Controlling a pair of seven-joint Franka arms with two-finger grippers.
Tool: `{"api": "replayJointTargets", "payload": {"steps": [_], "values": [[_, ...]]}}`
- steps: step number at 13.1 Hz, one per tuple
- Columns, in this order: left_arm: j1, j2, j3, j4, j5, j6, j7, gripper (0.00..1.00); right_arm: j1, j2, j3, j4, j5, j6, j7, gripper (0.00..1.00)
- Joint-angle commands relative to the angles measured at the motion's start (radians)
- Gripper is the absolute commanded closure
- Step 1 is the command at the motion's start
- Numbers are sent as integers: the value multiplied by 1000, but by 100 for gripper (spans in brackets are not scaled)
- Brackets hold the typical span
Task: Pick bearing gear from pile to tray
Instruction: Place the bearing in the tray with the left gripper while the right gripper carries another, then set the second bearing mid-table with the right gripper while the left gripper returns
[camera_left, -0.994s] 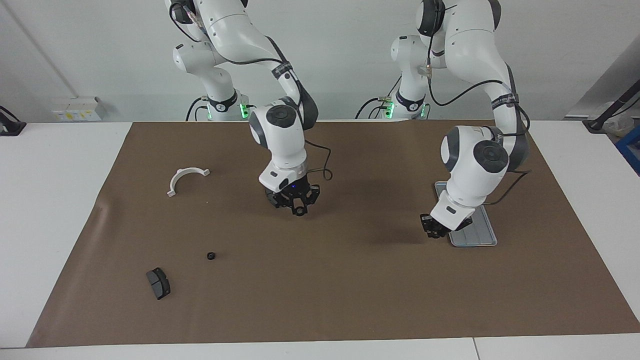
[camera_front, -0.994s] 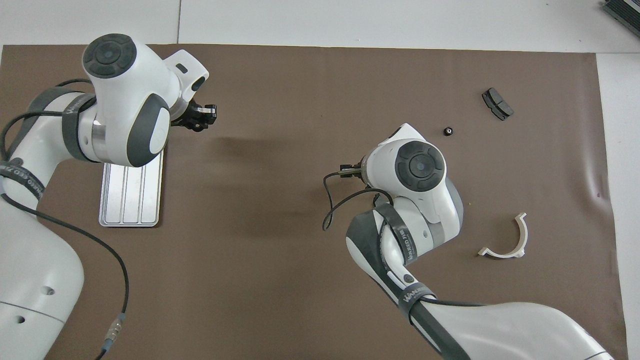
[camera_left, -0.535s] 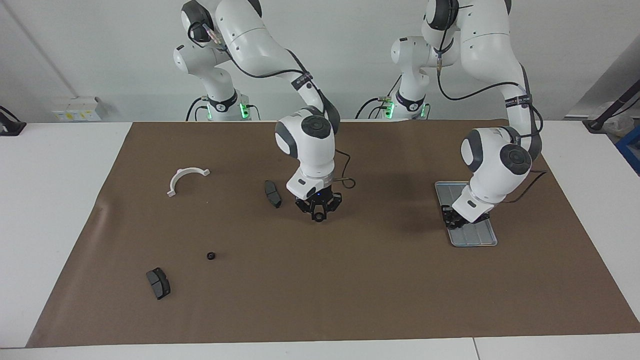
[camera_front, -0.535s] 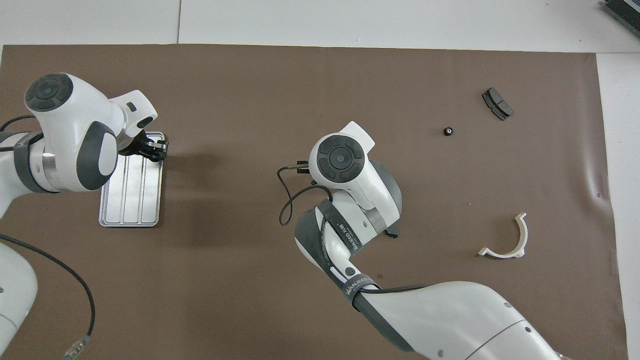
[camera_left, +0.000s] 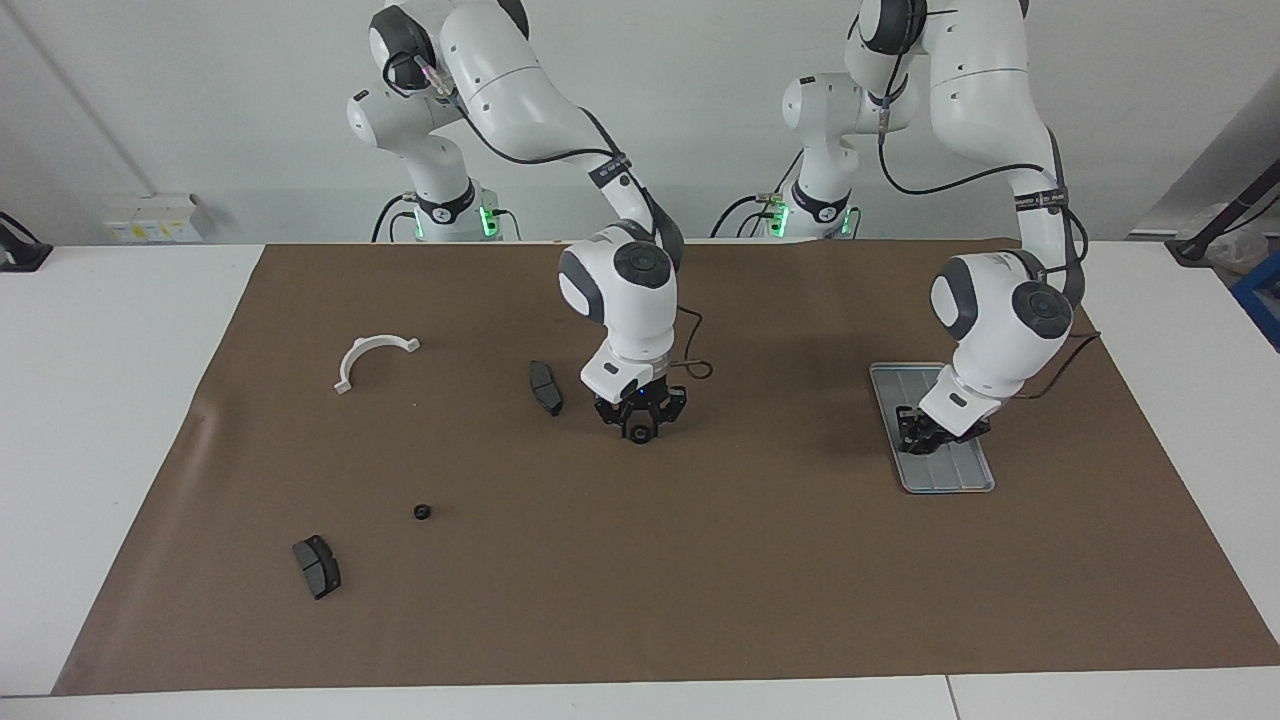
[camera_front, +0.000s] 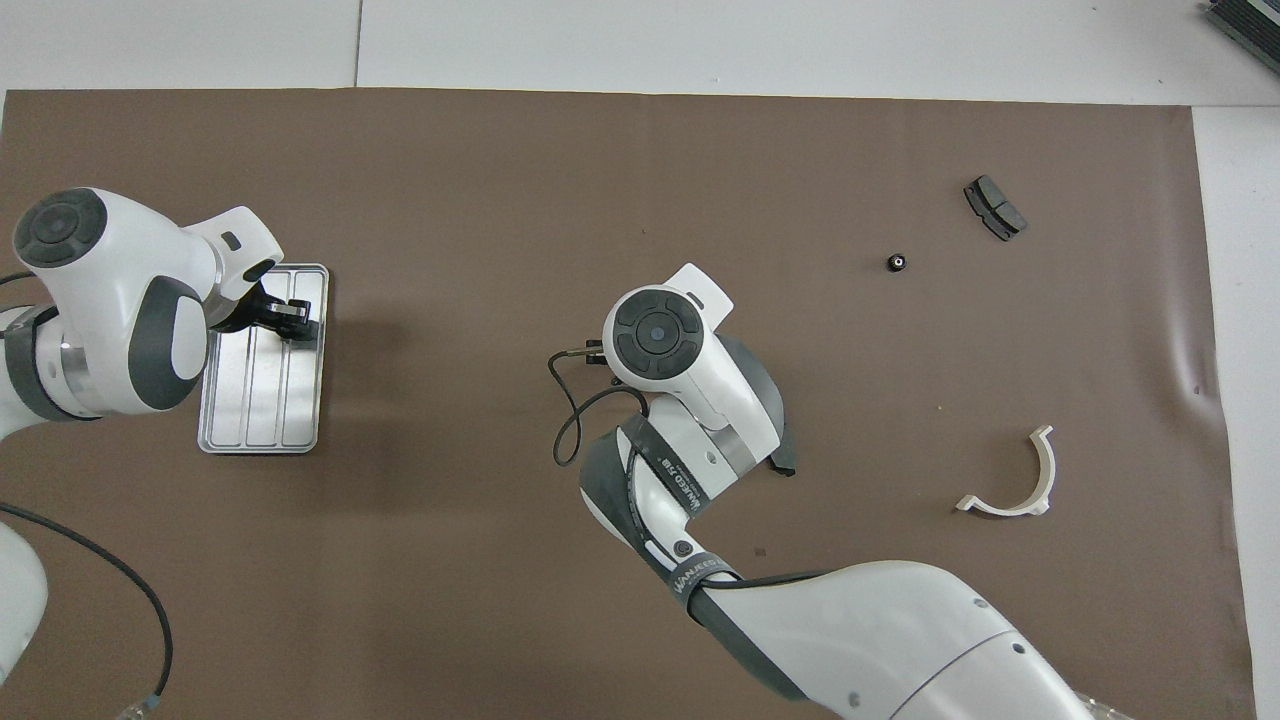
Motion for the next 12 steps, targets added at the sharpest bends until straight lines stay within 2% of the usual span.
{"api": "replayJointTargets", "payload": {"steps": [1,2,3,5,7,12], "values": [[7,-35,-9,-31,-58,25,22,28,-9,-12,-5,18,-17,-6,29,0],[-2,-27,-9,-8,-75,25,19,10,-15,-17,-11,18,-19,-4,29,0],[-6,-23,-11,21,-87,17,13,0,-40,-40,-12,9,-19,-4,20,0],[-27,-23,-17,64,-127,11,-1,0,-103,-78,-11,-2,-22,-7,-23,0],[-99,-23,-14,99,-165,11,-107,0,-176,-104,-9,-8,-22,-10,-116,0],[-370,-23,-5,101,-152,23,-471,0,-339,-123,-8,-19,-2,-9,-363,0]]}}
